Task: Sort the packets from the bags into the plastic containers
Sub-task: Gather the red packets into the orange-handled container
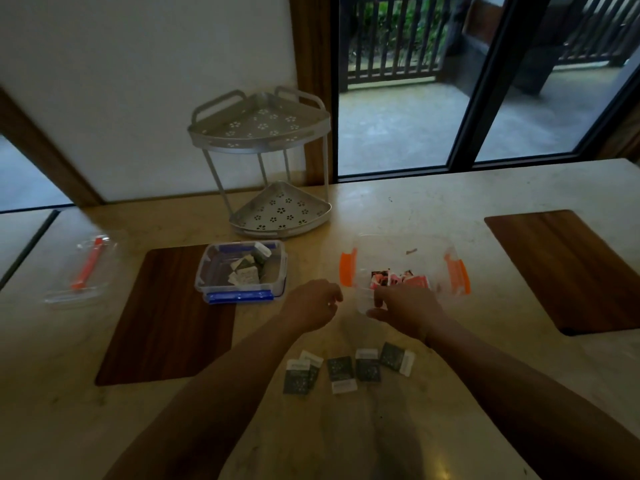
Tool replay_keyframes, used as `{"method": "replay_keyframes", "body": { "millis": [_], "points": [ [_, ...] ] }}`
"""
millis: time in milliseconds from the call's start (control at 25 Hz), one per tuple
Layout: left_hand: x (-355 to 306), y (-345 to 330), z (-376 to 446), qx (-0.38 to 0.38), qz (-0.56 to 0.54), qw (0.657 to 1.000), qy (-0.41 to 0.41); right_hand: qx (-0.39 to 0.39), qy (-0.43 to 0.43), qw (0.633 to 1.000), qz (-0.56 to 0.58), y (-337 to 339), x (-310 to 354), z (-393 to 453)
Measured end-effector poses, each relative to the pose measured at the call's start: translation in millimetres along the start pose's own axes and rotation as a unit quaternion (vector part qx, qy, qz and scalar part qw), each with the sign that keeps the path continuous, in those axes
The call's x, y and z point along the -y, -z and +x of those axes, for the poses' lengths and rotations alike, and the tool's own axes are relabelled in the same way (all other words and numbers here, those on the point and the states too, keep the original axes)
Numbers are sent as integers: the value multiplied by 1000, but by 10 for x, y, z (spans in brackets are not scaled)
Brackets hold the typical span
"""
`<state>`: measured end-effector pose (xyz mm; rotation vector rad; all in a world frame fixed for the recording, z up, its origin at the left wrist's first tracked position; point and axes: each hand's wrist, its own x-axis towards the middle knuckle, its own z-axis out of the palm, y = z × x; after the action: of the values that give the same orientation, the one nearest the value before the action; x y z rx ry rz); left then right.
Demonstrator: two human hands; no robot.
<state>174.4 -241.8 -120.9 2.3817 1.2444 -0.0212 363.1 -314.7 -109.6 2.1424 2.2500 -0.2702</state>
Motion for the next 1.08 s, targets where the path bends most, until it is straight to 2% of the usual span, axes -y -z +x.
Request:
{"method": "replay_keyframes", "body": {
  "millis": [200,360,520,800,920,1080],
  "points": [
    [428,-340,-360,79,-12,994,68,96,-7,995,25,-493,24,-234],
    [723,-563,-574,125,8,988,93,96,-86,991,44,-781,-93,-364],
    [875,-751,-694,123,14,986,108,106,-143,984,23,-1010,-202,-437],
    [821,-881,-735,106,46,988,97,99,-176,978,56,-1122,-159,-453],
    [804,-905,-728,102,22,988,111,111,-195,972,66,-1112,-154,-434],
    [850,-905,-661,139,-31,982,122,137,-206,965,88,-1078,-148,-393]
  ]
}}
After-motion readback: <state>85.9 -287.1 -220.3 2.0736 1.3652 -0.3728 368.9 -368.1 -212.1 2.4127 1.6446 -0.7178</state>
